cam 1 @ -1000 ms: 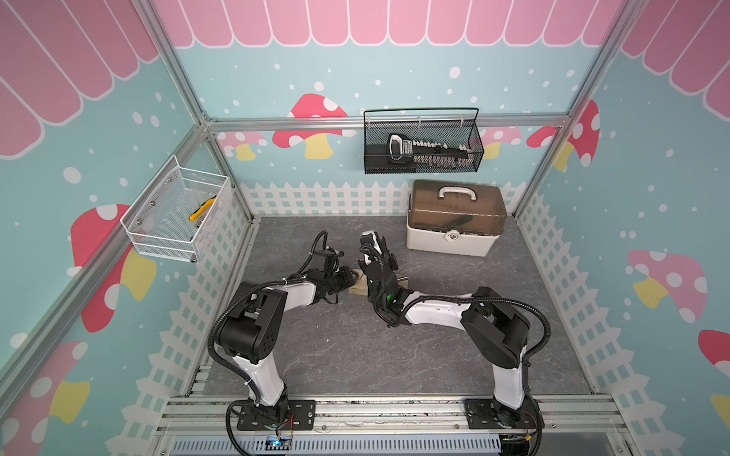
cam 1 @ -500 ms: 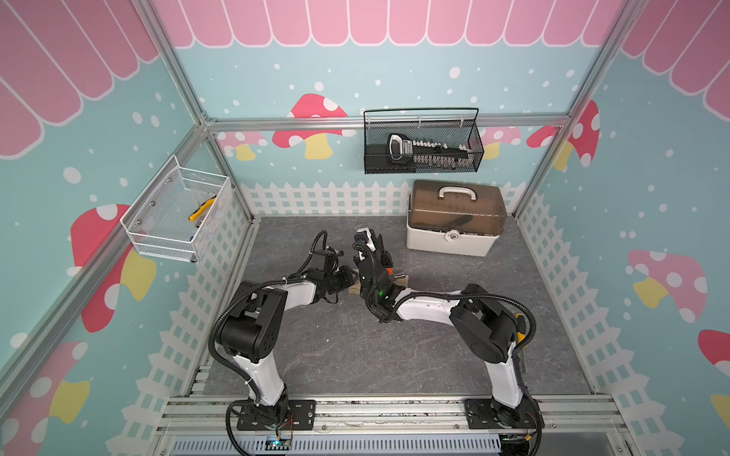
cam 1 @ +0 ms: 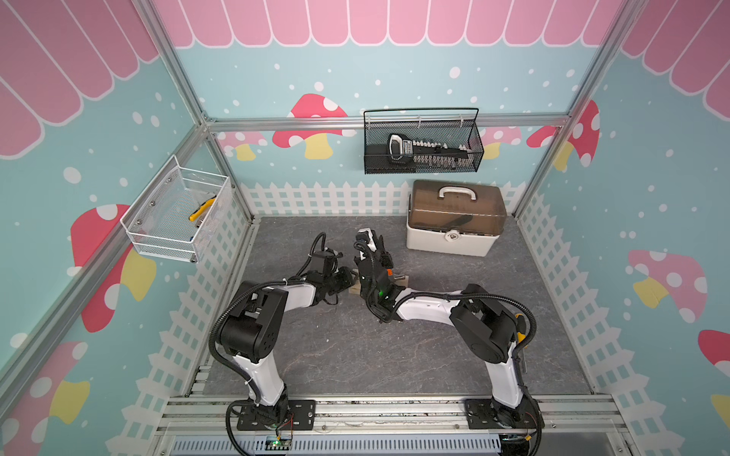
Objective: Use a claw hammer to pull out a nail
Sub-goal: Remove the nail from the mounting plate.
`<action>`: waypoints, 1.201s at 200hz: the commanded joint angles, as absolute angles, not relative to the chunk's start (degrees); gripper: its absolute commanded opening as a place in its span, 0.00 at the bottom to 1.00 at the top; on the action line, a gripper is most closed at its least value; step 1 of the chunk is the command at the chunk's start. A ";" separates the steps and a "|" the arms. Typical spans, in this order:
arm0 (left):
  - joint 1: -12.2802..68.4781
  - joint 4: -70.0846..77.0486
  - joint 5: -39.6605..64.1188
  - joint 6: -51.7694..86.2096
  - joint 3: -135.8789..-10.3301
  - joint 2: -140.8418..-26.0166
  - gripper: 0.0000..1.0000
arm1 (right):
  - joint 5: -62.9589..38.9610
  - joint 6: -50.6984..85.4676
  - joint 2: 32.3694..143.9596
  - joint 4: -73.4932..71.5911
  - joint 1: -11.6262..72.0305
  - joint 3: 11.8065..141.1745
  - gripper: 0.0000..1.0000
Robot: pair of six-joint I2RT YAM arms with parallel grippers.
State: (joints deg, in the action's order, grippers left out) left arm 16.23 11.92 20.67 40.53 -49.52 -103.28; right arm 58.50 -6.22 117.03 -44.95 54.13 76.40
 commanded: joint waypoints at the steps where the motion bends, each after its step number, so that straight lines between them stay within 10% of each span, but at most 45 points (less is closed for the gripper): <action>1: 16.57 13.33 23.68 42.01 -48.21 -103.40 0.38 | 56.79 -4.12 114.09 -51.81 55.07 75.71 0.00; 240: 18.94 14.25 22.76 43.26 -44.82 -101.16 0.38 | 57.86 7.42 110.11 -61.04 54.44 62.48 0.00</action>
State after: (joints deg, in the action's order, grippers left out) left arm 17.98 14.37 22.11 42.30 -45.60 -101.78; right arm 60.71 1.83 112.05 -56.66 54.81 65.63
